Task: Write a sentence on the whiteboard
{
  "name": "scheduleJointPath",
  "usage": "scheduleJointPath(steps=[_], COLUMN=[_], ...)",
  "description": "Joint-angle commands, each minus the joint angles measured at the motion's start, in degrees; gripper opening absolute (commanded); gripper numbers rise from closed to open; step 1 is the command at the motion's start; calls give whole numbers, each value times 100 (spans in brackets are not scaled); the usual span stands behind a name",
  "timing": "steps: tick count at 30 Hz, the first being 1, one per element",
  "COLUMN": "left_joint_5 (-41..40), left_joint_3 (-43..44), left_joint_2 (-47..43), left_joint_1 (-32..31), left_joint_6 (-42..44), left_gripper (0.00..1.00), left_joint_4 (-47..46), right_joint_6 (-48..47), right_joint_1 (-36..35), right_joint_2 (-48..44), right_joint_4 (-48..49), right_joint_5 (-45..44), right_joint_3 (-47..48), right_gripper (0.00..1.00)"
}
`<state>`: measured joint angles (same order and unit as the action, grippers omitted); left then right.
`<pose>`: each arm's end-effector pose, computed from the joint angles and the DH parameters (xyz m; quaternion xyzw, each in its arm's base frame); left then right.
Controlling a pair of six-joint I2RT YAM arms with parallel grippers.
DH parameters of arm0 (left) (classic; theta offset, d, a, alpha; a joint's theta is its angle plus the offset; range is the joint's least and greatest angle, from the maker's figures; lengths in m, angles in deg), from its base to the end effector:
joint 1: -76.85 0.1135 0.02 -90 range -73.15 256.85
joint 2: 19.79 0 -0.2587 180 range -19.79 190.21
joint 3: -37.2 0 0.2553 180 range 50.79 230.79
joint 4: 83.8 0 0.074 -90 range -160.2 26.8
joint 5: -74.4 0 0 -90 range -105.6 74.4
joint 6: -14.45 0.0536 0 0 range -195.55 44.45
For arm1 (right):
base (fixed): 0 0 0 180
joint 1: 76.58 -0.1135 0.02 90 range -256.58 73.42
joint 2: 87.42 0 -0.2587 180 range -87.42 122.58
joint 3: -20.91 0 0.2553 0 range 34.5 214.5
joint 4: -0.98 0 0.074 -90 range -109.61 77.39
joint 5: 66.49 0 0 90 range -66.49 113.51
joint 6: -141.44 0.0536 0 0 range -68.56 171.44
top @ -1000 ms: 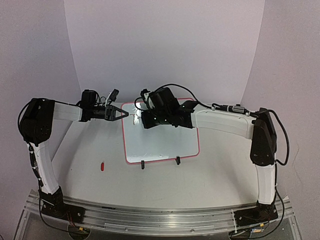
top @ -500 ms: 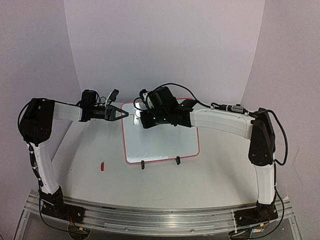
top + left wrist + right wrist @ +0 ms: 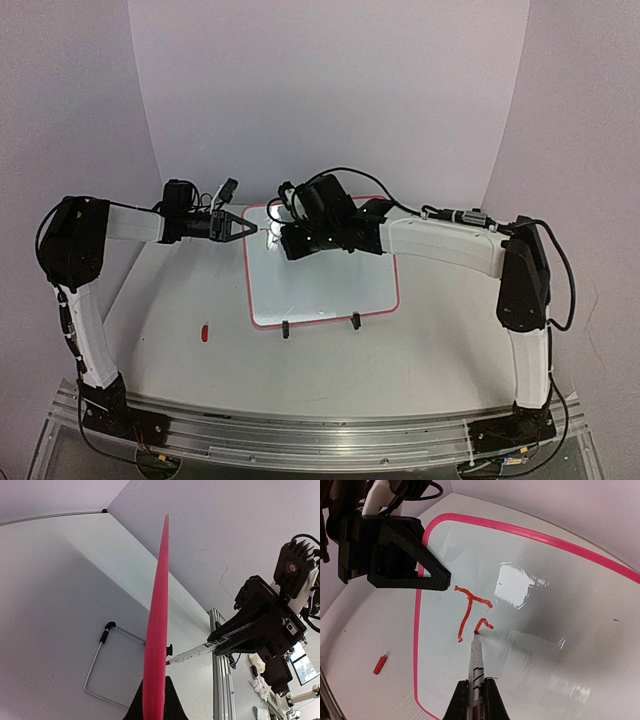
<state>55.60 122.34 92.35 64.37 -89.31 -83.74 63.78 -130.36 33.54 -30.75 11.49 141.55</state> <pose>0.4052 -0.1417 0.1957 0.2961 0.6969 -0.5799 0.3007 0.3136 0.4093 0.2668 -0.2604 0.8317 0.1860 0.4537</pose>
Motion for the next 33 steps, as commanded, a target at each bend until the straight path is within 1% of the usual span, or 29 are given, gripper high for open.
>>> scheduleJointPath(steps=[1, 13, 27, 33], left_joint_5=[-321, -316, -316, -313], left_joint_3=[-36, -45, -53, -45], left_joint_2=[-157, -155, -155, -142], left_joint_1=[-65, -66, -68, -63], left_joint_6=[424, 420, 446, 453], left_gripper=[0, 0, 0, 0], left_joint_4=[-70, -79, -71, -57], right_joint_6=[52, 102, 106, 28], right_joint_1=[10, 14, 9, 17], right_joint_2=[8, 16, -140, -161], right_joint_4=[-244, -448, -488, -475], right_joint_5=[-191, -132, -887, -1060], right_joint_3=[-24, -39, -171, -125], right_gripper=[0, 0, 0, 0])
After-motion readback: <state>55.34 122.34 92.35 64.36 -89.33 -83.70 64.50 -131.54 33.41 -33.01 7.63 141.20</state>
